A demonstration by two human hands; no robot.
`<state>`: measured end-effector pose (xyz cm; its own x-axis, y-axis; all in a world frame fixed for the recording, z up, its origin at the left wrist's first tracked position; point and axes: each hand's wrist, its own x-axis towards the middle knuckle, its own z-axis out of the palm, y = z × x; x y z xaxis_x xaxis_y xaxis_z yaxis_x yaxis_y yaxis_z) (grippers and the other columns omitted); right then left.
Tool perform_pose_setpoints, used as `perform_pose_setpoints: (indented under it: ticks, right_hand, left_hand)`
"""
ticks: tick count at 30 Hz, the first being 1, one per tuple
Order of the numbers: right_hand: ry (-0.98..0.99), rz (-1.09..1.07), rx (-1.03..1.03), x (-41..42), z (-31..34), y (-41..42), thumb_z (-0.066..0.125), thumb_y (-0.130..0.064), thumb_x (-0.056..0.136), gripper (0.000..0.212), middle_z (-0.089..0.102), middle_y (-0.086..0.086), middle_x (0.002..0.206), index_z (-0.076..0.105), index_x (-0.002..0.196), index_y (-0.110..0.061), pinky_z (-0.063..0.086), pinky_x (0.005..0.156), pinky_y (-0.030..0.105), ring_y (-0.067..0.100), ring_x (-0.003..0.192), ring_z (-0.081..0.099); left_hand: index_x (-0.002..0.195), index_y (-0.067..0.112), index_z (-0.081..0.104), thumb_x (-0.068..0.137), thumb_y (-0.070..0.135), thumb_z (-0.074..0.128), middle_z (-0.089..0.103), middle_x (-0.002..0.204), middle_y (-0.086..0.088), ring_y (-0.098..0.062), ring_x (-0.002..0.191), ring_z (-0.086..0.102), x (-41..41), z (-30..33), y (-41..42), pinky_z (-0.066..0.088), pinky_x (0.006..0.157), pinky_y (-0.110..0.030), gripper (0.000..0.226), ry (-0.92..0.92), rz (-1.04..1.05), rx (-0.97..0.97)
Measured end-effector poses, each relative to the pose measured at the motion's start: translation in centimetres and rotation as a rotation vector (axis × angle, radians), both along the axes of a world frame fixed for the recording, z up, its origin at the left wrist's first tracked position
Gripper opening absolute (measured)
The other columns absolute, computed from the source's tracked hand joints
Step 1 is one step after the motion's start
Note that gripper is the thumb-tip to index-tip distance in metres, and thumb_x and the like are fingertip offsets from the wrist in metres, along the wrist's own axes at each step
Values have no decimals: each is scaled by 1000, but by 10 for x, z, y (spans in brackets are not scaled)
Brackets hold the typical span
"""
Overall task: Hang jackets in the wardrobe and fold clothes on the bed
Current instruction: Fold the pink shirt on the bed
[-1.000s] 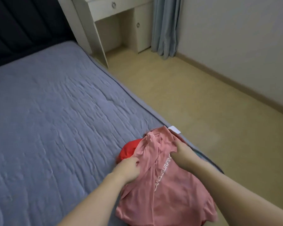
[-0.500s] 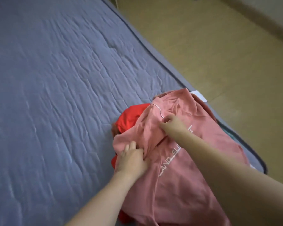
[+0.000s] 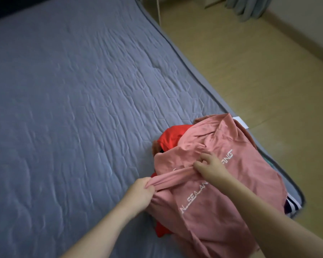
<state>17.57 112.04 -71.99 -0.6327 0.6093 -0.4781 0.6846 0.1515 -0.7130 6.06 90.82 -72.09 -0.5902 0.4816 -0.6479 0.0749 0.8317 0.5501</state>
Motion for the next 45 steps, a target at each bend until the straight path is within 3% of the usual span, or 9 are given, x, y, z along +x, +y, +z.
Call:
perform_pose_setpoints:
  ticks: [3, 8, 12, 17, 23, 33, 38, 42, 45]
  right_hand:
    - [-10, 101, -56, -23, 27, -25, 57, -11, 83, 20, 57, -2, 63, 53, 64, -14, 39, 48, 20, 5, 54, 51]
    - [-57, 408, -106, -52, 49, -71, 55, -5, 83, 17, 64, 8, 98, 60, 97, -11, 40, 66, 19, 24, 92, 57]
    - [-302, 635, 216, -58, 27, -95, 51, -12, 88, 55, 40, 13, 142, 38, 141, -10, 31, 106, 34, 31, 130, 39]
    - [-393, 644, 394, -62, 0, -101, 48, -24, 91, 59, 27, 8, 153, 31, 147, -18, 28, 112, 42, 33, 138, 28]
    - [-478, 639, 593, -86, -41, -65, 45, -31, 94, 65, 14, 10, 160, 17, 152, -21, 17, 115, 47, 30, 146, 12]
    - [-267, 930, 820, -91, -50, -19, 49, -33, 92, 20, 62, 8, 105, 57, 103, -19, 26, 102, 38, 30, 114, 48]
    - [-41, 919, 676, -95, 12, -26, 49, -33, 95, 20, 48, -6, 72, 31, 86, -28, 22, 51, 33, 24, 67, 48]
    - [12, 930, 663, -103, 78, -26, 55, -37, 91, 25, 51, -6, 80, 33, 92, -26, 25, 59, 33, 28, 79, 57]
    - [-47, 949, 586, -116, 151, -45, 58, -30, 81, 39, 58, -2, 96, 40, 115, -23, 31, 68, 30, 28, 96, 59]
  left_hand:
    - [76, 22, 66, 87, -8, 40, 63, 55, 11, -9, 57, 56, -11, 28, -29, 45, 54, -27, 41, -30, 268, 161]
    - [72, 15, 67, 88, -4, 40, 65, 55, 12, -6, 56, 56, -48, 73, -97, 41, 46, -13, 36, 76, 685, 291]
    - [75, 16, 64, 91, 32, 45, 72, 78, 5, -13, 84, 64, -73, 89, -142, 42, 69, -24, 29, 274, 140, -99]
    - [95, 25, 52, 93, 39, 42, 65, 118, -10, -30, 106, 62, -69, 82, -138, 43, 78, -34, 18, 479, -445, -507]
    - [137, 18, 40, 93, 38, 47, 36, 152, -9, -33, 129, 49, -41, 15, -108, 43, 101, -40, 48, 194, -416, -583]
    - [151, 34, 19, 89, 58, 45, 11, 159, -9, -33, 145, 14, -30, -74, -26, 23, 112, -58, 72, 213, -249, -394]
    - [90, 21, 63, 86, 38, 53, 65, 112, -5, -28, 111, 58, -21, -58, 5, 44, 96, -39, 19, 125, -84, -47]
    - [77, 12, 66, 74, 32, 64, 63, 64, 8, -11, 62, 59, -31, 1, -29, 48, 59, -31, 20, -92, 221, 207]
    - [82, 8, 71, 61, 48, 76, 64, 67, 2, -11, 62, 56, -47, 79, -66, 44, 59, -30, 46, -151, 378, 289]
